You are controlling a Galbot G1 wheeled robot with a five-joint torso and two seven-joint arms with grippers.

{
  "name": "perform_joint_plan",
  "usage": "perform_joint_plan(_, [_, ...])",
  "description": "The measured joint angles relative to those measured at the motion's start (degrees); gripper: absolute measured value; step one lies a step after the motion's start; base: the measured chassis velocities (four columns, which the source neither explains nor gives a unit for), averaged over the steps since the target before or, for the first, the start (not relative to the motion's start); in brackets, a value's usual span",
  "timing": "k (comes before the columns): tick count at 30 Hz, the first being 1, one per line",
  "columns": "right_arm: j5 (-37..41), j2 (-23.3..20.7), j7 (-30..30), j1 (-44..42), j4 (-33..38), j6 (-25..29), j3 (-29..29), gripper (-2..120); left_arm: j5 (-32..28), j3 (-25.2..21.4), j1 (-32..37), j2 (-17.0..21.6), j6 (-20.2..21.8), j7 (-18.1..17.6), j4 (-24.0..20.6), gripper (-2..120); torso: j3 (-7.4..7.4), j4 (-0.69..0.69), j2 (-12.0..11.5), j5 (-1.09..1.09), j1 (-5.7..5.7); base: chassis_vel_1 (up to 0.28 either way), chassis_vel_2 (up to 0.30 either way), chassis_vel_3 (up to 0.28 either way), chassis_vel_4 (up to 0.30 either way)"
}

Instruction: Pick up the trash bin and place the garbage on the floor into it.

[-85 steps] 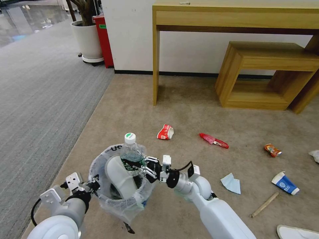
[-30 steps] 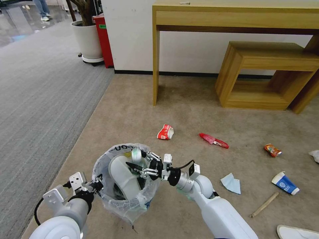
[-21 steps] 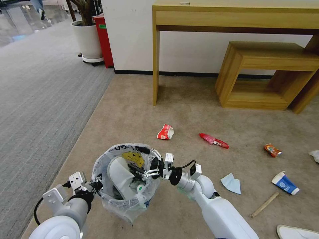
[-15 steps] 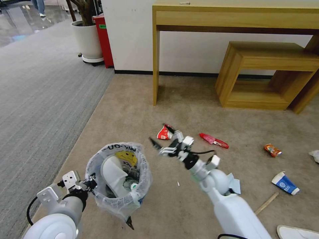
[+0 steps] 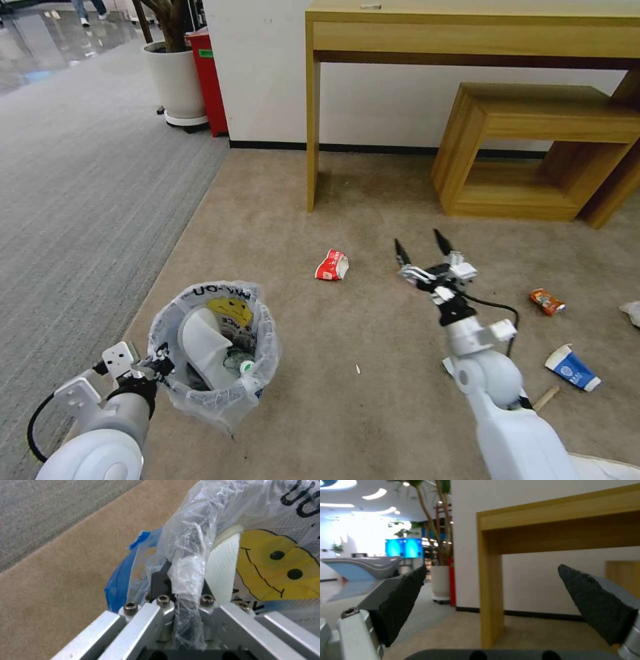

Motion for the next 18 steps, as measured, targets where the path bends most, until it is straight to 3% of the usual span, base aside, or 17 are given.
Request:
perform_joint_plan(5, [0.44, -0.38, -0.59, -3.71, 0.80, 2.74, 4.30, 100, 0.25, -0.09, -0.03, 0.37, 0.97, -0.41, -0.26, 0, 0.00, 0.01, 0.00, 0.00, 0.00, 0.000, 0.000, 0.000, 0.000])
perform_joint_plan(18, [4.07, 0.12, -2.78, -4.57, 1.95, 2.89, 3.78, 100, 0.08, -0.34, 1.44, 0.48, 1.83, -0.27, -1.95, 0, -0.01, 0.02, 0.01, 0.00, 0.00, 0.000, 0.000, 0.000, 0.000])
